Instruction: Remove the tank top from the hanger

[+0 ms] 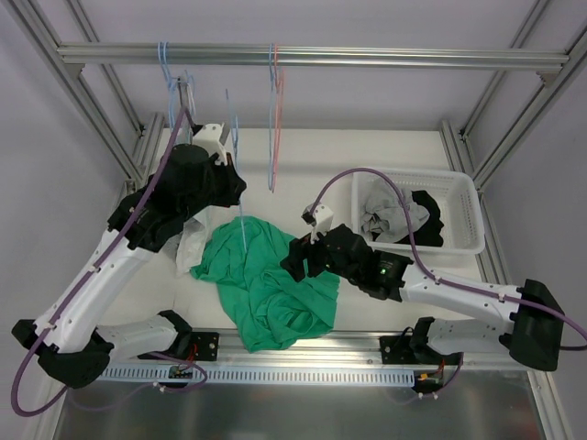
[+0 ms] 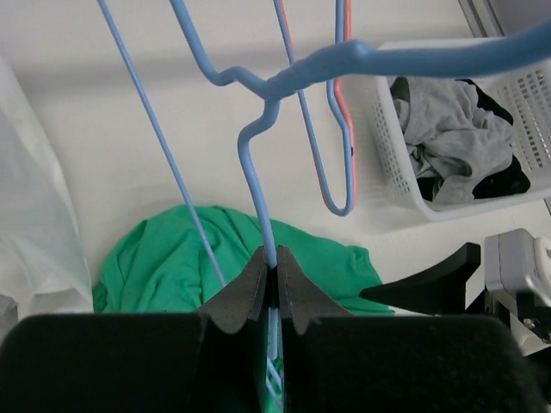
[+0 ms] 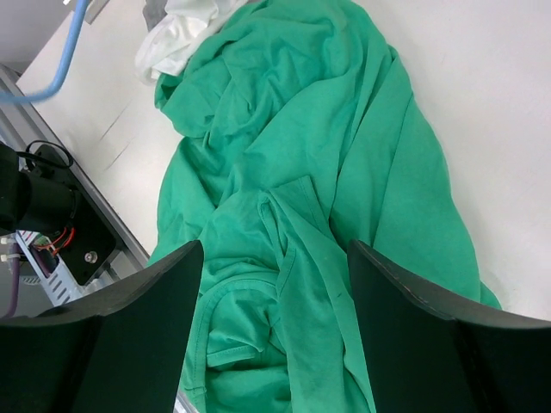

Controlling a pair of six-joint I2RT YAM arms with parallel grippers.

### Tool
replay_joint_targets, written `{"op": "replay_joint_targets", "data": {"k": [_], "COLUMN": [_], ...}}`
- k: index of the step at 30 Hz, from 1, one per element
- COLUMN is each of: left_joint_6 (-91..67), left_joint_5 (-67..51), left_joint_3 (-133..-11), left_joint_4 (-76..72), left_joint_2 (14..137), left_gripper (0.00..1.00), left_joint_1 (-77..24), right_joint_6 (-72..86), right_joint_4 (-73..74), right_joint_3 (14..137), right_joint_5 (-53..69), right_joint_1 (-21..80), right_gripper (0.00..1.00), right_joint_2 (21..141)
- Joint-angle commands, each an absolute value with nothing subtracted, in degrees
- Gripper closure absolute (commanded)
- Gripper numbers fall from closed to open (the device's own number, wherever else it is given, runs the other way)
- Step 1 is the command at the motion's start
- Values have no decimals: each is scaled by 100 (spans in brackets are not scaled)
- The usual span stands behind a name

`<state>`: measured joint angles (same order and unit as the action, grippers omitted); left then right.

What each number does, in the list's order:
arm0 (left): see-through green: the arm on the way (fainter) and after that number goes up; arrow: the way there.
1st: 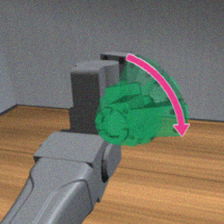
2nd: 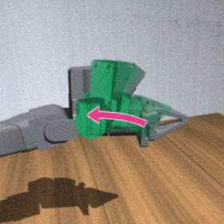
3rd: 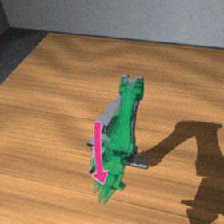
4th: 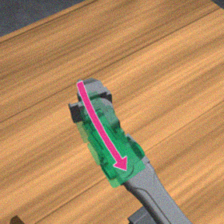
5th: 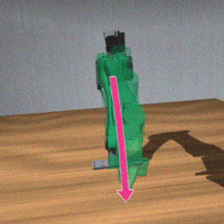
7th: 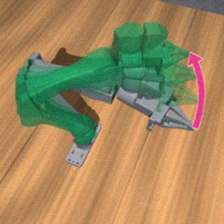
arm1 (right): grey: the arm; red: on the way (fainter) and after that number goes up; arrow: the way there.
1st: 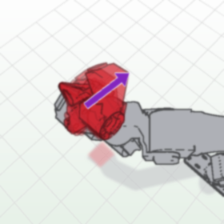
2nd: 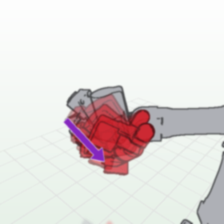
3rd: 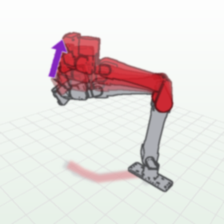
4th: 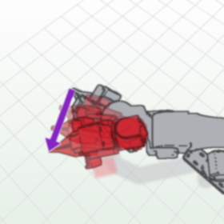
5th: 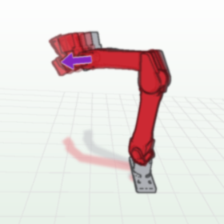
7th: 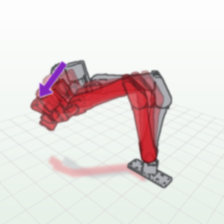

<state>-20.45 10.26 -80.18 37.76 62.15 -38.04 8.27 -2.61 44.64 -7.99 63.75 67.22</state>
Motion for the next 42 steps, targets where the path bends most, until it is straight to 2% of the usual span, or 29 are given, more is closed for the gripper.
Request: {"op": "replay_joint_targets", "data": {"k": [1, 11, 20, 30, 42], "left_joint_6": [-1627, -1213, -1204, -1160, -1204], "left_joint_5": [212, -1809, -2206, -2777, -2435], "left_joint_3": [-8744, -11045, -12417, -13157, -13403], "left_joint_4": [3867, 4570, 5018, 5054, 5062], "left_joint_2": [6415, 7997, 9087, 9782, 10336], "left_gripper": [100, 100, 100, 100, 100], "left_joint_1": [-3394, -2532, -2031, -1828, -1784], "right_joint_6": [730, 685, 615, 527, 519], "right_joint_4": [-352, -308, -237, -202, -211], "right_joint_3": [4395, 4351, 4228, 4245, 4236], "right_joint_5": [-967, -993, -1037, -1019, -967], "right_joint_1": [6407, 6399, 6398, 6398, 6398], "right_gripper": [28, 28, 28, 28, 28], "right_joint_2": [6408, 6240, 5968, 6038, 6029]}}
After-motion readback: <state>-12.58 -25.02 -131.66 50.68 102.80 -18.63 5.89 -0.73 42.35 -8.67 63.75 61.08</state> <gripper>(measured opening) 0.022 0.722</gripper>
